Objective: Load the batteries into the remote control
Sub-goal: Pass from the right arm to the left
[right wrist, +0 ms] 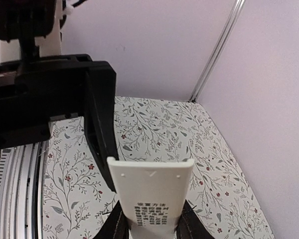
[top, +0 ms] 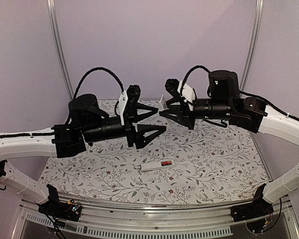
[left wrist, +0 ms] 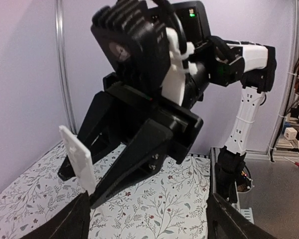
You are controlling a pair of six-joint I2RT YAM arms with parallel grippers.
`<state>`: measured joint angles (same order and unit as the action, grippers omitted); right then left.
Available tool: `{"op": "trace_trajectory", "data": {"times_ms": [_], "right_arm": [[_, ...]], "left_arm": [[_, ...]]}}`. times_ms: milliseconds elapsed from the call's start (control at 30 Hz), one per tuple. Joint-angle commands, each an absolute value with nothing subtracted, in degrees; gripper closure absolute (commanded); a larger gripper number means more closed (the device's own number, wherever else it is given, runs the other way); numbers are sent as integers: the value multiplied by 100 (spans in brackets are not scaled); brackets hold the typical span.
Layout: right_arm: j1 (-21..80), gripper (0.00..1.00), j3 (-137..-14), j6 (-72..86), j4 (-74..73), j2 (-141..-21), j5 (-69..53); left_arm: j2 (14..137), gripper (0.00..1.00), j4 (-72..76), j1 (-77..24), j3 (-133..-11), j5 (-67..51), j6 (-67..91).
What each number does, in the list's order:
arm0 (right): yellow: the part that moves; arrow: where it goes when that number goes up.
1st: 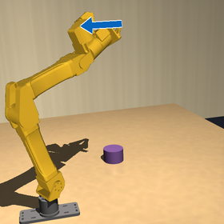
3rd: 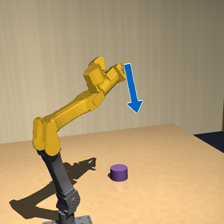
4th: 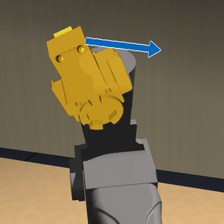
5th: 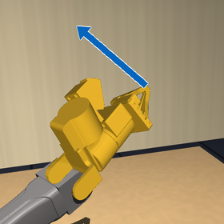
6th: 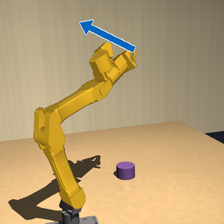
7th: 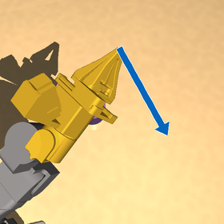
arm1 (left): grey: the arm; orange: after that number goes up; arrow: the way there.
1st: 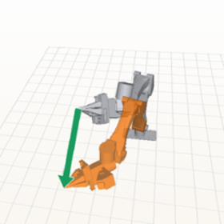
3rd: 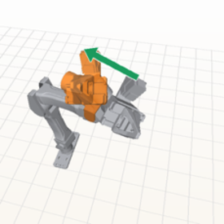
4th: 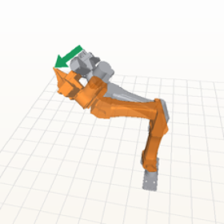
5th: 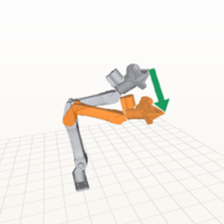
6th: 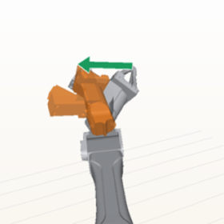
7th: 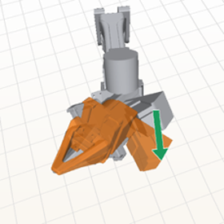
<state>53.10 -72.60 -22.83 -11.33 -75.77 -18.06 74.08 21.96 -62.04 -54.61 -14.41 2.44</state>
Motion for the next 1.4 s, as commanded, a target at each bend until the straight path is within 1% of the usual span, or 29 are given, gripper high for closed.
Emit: {"op": "trace_trajectory", "data": {"times_ms": [0,100,167,233,300,433,567,733,767,833,933,1033,1100,1133,1167,1233,1300,1367], "right_arm": [[5545,85,-7568,-2835,-1857,-8048,-206],[5649,85,-7569,-2885,-1726,-8152,-115],[5675,84,-7567,-2900,-1671,-8170,-158],[5693,84,-7576,-2880,-1654,-8174,-228],[5716,84,-7576,-2833,-1636,-8174,-245],[5752,85,-7593,-2741,-1615,-8174,-290],[5808,85,-7603,-2720,-1617,-8190,-289],[5827,85,-7656,-2733,-1648,-8243,-262],[5830,85,-7667,-2733,-1646,-8244,-268],[5836,85,-7676,-2733,-1639,-8244,-292],[5836,86,-7656,-2738,-1618,-8227,-284],[5836,85,-7642,-2751,-1610,-8242,-278],[5836,83,-7618,-2736,-1587,-8240,-258],[5836,78,-7601,-2721,-1544,-8236,-229],[5836,70,-7560,-2689,-1460,-8222,-158],[5836,47,-7410,-2636,-1196,-8135,74],[5836,31,-7107,-2643,-818,-7961,368],[5836,17,-6749,-2728,-398,-7749,359]], "left_arm": [[7182,25,1155,-6197,-5833,-303,1152],[7172,45,726,-6036,-5954,-79,1772],[7156,54,638,-5953,-5968,-32,2046],[7138,61,604,-5899,-5968,-18,2160],[7143,63,577,-5870,-5984,202,2201],[7284,64,535,-5840,-6082,286,2272],[7459,68,642,-5842,-6179,121,2229],[7674,69,653,-5838,-6298,-127,2197],[7699,72,639,-5837,-6316,-142,2211],[7732,84,600,-5836,-6332,-122,2227],[7710,99,589,-5833,-6328,-89,2239],[7671,100,604,-5831,-6322,-63,2251],[7641,100,655,-5823,-6275,-55,2298],[7626,100,685,-5819,-6245,-53,2315],[7607,100,723,-5817,-6210,-41,2369],[7515,100,865,-5805,-6092,-18,2483],[7346,100,1108,-5770,-5900,-18,2626],[7103,100,1400,-5733,-5691,-30,2790]]}}
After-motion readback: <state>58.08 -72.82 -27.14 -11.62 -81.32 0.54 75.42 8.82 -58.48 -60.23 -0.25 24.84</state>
